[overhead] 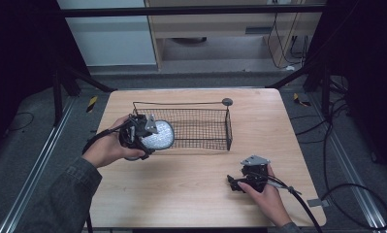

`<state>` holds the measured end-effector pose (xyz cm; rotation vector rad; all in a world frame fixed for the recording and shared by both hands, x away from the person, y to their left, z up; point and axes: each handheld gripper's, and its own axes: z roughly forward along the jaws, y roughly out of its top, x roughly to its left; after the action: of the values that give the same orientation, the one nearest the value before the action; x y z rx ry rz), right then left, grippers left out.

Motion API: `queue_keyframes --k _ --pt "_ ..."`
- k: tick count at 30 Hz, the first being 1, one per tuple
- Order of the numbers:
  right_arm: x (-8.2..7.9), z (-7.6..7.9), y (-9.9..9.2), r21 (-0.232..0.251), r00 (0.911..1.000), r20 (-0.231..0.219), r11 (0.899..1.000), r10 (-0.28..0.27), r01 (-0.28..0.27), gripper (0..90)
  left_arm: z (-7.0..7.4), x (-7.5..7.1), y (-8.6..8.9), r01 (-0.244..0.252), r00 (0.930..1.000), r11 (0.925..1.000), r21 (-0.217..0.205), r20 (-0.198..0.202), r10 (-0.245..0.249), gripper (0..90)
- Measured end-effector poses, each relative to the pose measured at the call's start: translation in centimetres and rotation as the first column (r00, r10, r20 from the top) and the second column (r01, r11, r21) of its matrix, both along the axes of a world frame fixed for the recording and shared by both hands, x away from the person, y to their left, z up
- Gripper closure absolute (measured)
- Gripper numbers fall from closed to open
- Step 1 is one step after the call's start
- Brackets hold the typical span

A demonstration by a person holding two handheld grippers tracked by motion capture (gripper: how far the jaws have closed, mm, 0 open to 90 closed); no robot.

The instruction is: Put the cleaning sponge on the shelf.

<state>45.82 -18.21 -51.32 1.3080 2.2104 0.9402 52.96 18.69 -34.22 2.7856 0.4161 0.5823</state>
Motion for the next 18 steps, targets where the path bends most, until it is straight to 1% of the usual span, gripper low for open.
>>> queue_keyframes --k 4,7,13,18 --pt "0.0 0.0 0.0 0.0 1.0 0.0 1.0 0.001 -0.001 0.6 0.2 0.7 0.1 -0.001 1.0 0.9999 0.017 -0.006 0.001 14.2" --pt "0.0 0.0 0.0 0.0 1.0 -0.001 1.0 0.001 -0.001 0.6 0.4 1.1 0.1 -0.004 1.0 0.9997 0.022 -0.003 0.004 14.2" --pt "0.0 0.0 0.0 -0.002 1.0 0.0 1.0 0.003 -0.003 0.6 0.5 1.7 -0.1 0.0 1.0 0.9998 0.019 -0.002 0.0 14.3" --pt "0.0 0.0 0.0 -0.002 1.0 -0.001 1.0 0.002 -0.002 0.6 0.4 2.5 -0.3 0.007 1.0 0.9998 0.018 -0.005 -0.007 14.5"
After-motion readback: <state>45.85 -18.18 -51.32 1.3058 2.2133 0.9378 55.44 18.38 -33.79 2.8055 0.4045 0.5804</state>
